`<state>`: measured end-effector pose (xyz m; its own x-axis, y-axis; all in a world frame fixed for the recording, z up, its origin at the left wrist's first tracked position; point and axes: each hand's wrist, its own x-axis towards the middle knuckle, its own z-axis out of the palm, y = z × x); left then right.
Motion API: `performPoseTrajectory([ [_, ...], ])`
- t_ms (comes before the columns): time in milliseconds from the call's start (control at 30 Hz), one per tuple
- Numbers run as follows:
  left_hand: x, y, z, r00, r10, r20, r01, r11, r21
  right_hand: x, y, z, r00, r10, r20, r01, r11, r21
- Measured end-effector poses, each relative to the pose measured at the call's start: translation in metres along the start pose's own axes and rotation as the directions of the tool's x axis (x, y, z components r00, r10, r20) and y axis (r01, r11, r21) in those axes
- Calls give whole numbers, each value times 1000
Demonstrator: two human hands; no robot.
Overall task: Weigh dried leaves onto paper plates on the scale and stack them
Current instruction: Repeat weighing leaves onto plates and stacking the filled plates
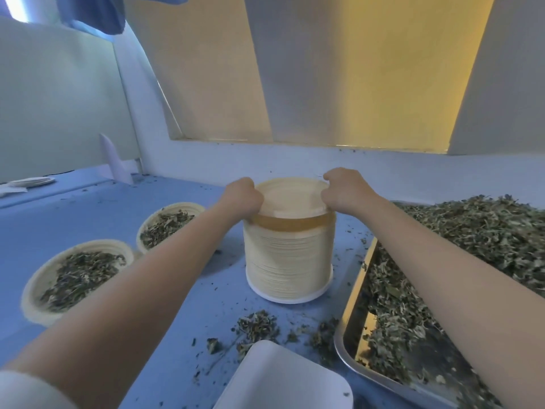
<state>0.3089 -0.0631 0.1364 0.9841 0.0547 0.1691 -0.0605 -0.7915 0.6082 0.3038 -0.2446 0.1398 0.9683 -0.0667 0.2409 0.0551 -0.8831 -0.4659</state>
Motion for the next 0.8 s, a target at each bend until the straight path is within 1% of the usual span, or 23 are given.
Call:
performPoseTrajectory([
  [100, -12, 7, -15, 998, 53, -23, -53, 998, -24, -16, -7, -14, 1000, -18, -21, 19, 999, 32],
  [233, -44, 5, -32, 995, 88, -48, -91, 995, -49, -51, -13, -26, 998, -61, -33, 62, 997, 41],
  [333, -81, -3, -40, 992, 108, -62, -112, 991, -71, -89, -17, -30, 990, -133, -46, 134, 991, 23],
  [433, -126, -23, -36, 994, 101, -50, -104, 992, -77, -133, -16, -25, 979, -199, -44, 200, 980, 12],
  [500, -158, -42, -25, 997, 73, -12, -74, 993, -90, -163, -12, -12, 976, -216, -10, 216, 976, 0],
  [633, -204, -78, 4, 998, -2, 63, 8, 995, -99, -212, 1, 28, 969, -241, 56, 239, 970, 33],
  [733, -220, -97, 24, 989, -80, 124, 93, 990, -104, -231, 9, 54, 972, -200, 126, 198, 980, 23],
  [800, -223, -106, 33, 984, -110, 140, 128, 984, -127, -235, 13, 65, 974, -175, 147, 176, 984, 0],
])
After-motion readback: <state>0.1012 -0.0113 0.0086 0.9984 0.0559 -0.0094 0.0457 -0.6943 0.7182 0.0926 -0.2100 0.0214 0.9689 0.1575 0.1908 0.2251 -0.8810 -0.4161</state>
